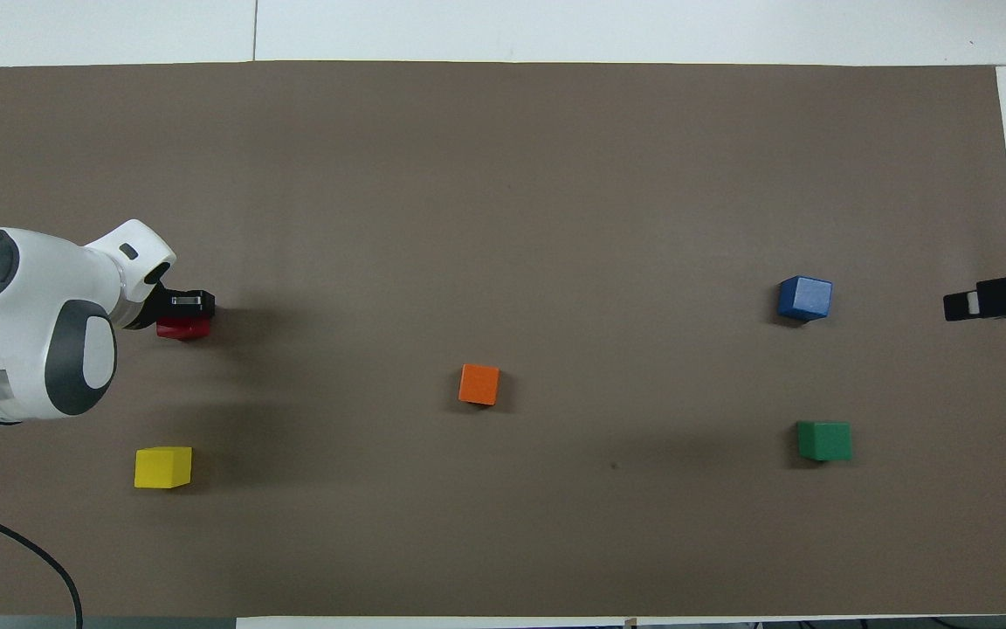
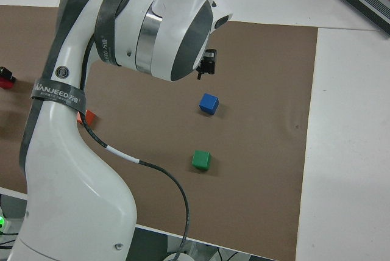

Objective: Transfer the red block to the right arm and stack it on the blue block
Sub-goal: 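Reach the left gripper down to the red cube and grasp it, then lift the red cube with the left gripper while the right gripper approaches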

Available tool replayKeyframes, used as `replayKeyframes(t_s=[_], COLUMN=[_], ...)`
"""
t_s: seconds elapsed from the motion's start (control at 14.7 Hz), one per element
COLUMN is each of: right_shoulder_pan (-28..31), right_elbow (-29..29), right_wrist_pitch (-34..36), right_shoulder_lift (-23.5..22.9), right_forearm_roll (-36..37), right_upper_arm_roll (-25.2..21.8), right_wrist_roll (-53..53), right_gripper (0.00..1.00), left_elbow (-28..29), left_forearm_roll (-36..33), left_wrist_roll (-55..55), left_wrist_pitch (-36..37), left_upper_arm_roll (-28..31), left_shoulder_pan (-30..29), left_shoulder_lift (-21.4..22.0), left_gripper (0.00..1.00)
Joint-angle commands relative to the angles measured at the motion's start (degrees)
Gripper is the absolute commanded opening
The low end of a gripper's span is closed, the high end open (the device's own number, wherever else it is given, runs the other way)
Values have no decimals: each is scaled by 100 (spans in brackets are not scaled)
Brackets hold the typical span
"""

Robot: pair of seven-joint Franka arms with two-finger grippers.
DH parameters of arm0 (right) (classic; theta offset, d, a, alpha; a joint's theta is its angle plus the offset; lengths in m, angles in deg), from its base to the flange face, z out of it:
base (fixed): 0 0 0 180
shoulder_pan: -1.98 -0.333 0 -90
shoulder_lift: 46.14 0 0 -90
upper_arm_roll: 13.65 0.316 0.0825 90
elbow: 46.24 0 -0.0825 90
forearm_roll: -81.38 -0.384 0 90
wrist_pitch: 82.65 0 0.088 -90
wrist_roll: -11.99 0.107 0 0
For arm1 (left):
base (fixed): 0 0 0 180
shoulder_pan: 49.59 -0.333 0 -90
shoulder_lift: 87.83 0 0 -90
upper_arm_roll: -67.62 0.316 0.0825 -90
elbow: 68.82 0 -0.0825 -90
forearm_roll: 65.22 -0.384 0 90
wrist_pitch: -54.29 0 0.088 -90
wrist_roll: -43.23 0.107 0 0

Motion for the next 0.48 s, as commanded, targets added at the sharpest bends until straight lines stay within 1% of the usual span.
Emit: replayKeyframes(t_s=[0.0, 0.07, 0.2, 0.27, 0.41], right_shoulder_pan=[45, 37, 45, 54, 45], right_elbow=[-601, -698, -1092, -1243, -1463], right_wrist_pitch=[-397, -468, -748, -854, -890], right_shoulder_lift=[238, 238, 238, 221, 168], right_forearm_roll=[-736, -1069, -1930, -2265, -3081], right_upper_arm_roll=[56, 65, 56, 56, 56], right_wrist_roll=[-191, -209, -969, -1156, -1271], right_gripper=[100, 100, 100, 100, 100], left_elbow=[-741, -1030, -1628, -1822, -1921], left_forearm_roll=[117, 292, 573, 705, 1178], left_wrist_roll=[-273, -676, -1458, -1940, -2864], left_wrist_pitch=[1162, 1732, 3093, 3648, 4397], left_upper_arm_roll=[17, -1, -141, -220, -474], left_shoulder_pan=[59, 76, 251, 357, 489], left_shoulder_lift=[79, 176, 500, 737, 1308], left_gripper=[0, 0, 0, 0, 0])
